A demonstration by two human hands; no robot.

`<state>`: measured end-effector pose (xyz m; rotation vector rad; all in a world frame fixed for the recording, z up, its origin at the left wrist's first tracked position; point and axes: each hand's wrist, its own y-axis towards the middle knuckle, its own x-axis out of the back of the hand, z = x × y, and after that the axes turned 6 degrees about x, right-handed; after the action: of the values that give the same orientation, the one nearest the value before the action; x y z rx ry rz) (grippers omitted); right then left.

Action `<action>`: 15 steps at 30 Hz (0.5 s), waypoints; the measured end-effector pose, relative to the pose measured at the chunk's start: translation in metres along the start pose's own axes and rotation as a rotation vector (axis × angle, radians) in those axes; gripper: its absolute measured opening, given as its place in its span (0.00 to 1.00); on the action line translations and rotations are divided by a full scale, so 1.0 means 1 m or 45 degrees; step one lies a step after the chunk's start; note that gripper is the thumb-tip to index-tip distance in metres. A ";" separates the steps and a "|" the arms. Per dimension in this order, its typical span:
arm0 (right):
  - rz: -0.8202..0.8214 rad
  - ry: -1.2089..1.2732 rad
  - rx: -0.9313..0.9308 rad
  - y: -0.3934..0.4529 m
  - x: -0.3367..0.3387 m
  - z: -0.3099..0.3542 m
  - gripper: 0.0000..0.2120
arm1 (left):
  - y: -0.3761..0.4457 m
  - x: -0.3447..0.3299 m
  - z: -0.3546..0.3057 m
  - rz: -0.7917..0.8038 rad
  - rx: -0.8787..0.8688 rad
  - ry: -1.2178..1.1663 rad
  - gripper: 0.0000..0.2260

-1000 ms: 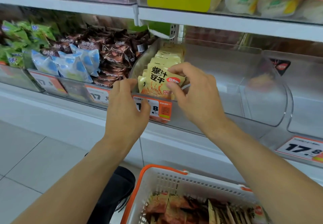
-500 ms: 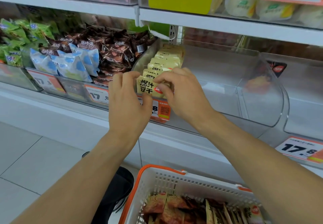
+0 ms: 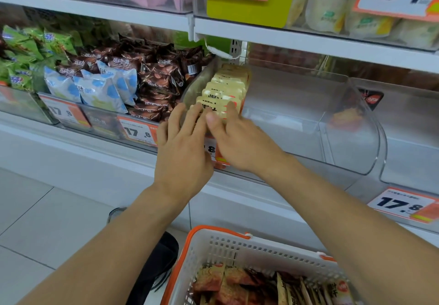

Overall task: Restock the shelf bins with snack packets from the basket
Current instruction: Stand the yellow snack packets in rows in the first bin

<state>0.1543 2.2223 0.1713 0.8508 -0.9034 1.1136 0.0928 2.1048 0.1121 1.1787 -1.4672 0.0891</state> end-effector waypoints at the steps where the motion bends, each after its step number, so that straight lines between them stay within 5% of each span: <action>1: 0.067 -0.070 0.027 -0.002 0.000 0.005 0.24 | -0.001 -0.002 0.002 -0.006 -0.011 0.022 0.32; 3: 0.127 -0.133 0.057 -0.002 -0.002 0.010 0.22 | -0.002 -0.004 0.005 -0.007 -0.008 0.056 0.34; 8: 0.133 0.013 0.012 -0.004 -0.002 -0.006 0.37 | -0.004 0.000 0.006 0.039 -0.030 0.032 0.37; 13: -0.528 0.065 0.378 -0.079 -0.009 -0.052 0.19 | -0.008 0.005 -0.013 -0.144 0.034 -0.172 0.29; 15: -0.548 -0.011 0.516 -0.115 -0.020 -0.086 0.14 | -0.018 0.002 -0.030 -0.223 -0.034 -0.282 0.21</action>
<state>0.2764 2.2666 0.1065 1.3131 -0.4684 0.9213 0.1264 2.1141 0.1135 1.3225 -1.5444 -0.1860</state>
